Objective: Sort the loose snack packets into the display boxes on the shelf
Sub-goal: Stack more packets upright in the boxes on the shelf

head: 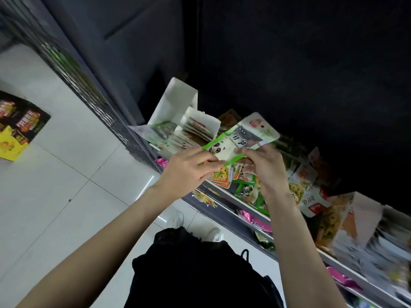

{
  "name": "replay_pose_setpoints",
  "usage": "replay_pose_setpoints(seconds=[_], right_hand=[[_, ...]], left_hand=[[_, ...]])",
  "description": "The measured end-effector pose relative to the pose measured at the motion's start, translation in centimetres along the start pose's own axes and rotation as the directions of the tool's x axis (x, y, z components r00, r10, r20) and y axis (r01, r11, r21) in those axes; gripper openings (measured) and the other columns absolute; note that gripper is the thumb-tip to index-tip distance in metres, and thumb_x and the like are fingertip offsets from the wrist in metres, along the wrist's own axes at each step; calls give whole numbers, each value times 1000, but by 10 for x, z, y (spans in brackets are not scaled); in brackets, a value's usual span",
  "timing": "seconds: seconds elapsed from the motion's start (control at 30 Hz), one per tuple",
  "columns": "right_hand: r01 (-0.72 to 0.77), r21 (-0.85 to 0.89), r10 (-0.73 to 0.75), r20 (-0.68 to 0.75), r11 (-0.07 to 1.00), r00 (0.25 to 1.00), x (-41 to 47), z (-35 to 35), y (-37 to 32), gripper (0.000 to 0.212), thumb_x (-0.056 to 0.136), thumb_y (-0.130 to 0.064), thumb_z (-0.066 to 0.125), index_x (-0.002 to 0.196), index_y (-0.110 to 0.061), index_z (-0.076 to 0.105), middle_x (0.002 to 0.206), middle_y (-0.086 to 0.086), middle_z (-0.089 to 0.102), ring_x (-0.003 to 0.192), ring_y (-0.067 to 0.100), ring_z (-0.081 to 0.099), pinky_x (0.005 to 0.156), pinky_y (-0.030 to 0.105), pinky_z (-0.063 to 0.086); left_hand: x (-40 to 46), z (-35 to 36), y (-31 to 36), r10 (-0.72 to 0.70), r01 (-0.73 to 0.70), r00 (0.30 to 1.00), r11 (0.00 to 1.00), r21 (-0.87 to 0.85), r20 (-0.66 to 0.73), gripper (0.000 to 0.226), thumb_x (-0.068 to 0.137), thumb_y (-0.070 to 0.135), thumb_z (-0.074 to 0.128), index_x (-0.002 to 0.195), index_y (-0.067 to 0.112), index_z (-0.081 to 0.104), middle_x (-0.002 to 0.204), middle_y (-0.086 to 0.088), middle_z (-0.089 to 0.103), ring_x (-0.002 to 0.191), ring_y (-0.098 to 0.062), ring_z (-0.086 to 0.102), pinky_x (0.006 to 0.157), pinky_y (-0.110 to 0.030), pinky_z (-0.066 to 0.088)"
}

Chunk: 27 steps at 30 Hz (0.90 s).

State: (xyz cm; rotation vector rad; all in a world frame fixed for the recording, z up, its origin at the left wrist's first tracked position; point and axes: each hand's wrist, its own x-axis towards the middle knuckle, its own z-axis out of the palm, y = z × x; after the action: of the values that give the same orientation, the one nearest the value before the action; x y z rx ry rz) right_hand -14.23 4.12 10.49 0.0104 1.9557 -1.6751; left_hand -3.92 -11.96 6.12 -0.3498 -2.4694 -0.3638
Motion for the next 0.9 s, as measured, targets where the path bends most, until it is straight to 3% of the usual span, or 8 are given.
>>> replay_pose_setpoints(seconds=[0.13,0.23,0.4,0.5,0.57,0.63,0.77,0.9], right_hand=[[254,-112,-255,3,961,967,8,42,-26,13,88,-9,65,92,-20,62,78,7,72,65,20,68,54,24,54],[422,-110,-428,-29,900,903,25,85,-37,13,90,-8,63,95,-19,60,76,8,70,70,20,70,60,26,57],[512,-300,-559,-93,805,824,70,156,-19,7,89,-11,63,95,-15,65,76,3,70,71,20,70,67,36,57],[525,-548,-652,-49,651,757,89,180,5,9,88,-9,62,84,-1,64,65,11,67,59,28,64,54,38,52],[551,-639,-707,16,537,707,95,188,17,15,83,-5,65,70,-2,59,52,10,58,44,28,55,41,28,40],[583,-711,-743,127,395,658,97,191,29,13,74,0,70,67,-6,61,51,6,58,41,25,54,44,19,33],[637,-750,-723,338,180,602,95,196,41,7,76,-9,71,79,-15,71,70,-3,69,54,19,64,47,21,43],[589,-808,-626,467,-17,624,97,200,45,7,72,-19,73,77,-16,76,86,-2,72,81,23,63,58,27,52]], left_hand=[[-8,-17,-36,-46,52,996,996,70,-76,17,85,20,70,101,16,74,92,0,69,89,-16,56,77,-28,44],[-23,-32,-74,-254,258,965,964,70,-57,31,85,28,69,114,18,68,104,0,67,97,-18,55,85,-32,44],[-67,-50,-135,-618,610,777,786,98,119,40,83,43,54,109,16,67,106,-2,66,96,-25,57,82,-43,49],[-77,-51,-148,-630,631,706,767,116,322,52,78,56,47,110,20,68,111,0,66,102,-25,58,86,-44,49],[-81,-49,-153,-616,627,681,770,120,395,59,78,64,43,112,23,67,115,2,65,108,-23,56,92,-43,47],[-84,-49,-157,-596,612,679,782,120,429,62,77,69,41,115,26,66,116,4,65,111,-21,54,94,-41,46],[-88,-48,-159,-579,596,690,795,113,435,62,75,70,42,113,28,67,116,5,65,114,-20,53,95,-40,45],[-89,-48,-158,-555,548,741,825,137,378,54,81,60,41,104,22,71,108,3,68,102,-23,59,87,-38,50]])
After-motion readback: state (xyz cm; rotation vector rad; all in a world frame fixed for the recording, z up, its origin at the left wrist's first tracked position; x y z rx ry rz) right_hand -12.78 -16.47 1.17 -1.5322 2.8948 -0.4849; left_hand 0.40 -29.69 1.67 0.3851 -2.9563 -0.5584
